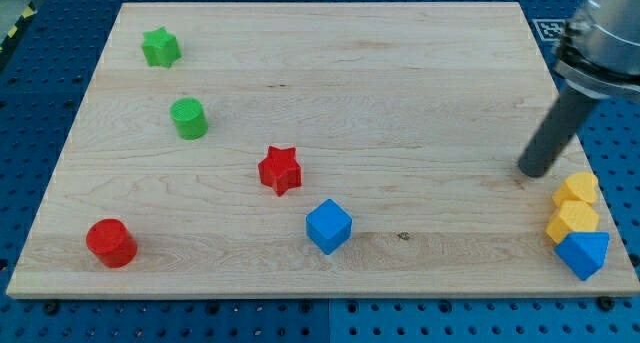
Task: Nudge red star up a bit
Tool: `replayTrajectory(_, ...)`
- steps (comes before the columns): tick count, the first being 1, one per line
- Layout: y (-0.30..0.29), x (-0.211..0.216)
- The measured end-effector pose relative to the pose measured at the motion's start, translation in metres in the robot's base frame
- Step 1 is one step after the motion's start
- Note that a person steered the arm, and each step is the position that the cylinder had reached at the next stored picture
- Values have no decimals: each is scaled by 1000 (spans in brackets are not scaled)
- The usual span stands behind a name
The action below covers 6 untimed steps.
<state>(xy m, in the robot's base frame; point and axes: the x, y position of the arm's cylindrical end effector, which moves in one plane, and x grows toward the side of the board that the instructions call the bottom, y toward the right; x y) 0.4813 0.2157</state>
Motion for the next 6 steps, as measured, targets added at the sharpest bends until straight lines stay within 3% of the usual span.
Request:
replayTrajectory(2, -131, -7)
replayTrajectory(4, -185, 34)
replayTrajectory(6, -232, 40)
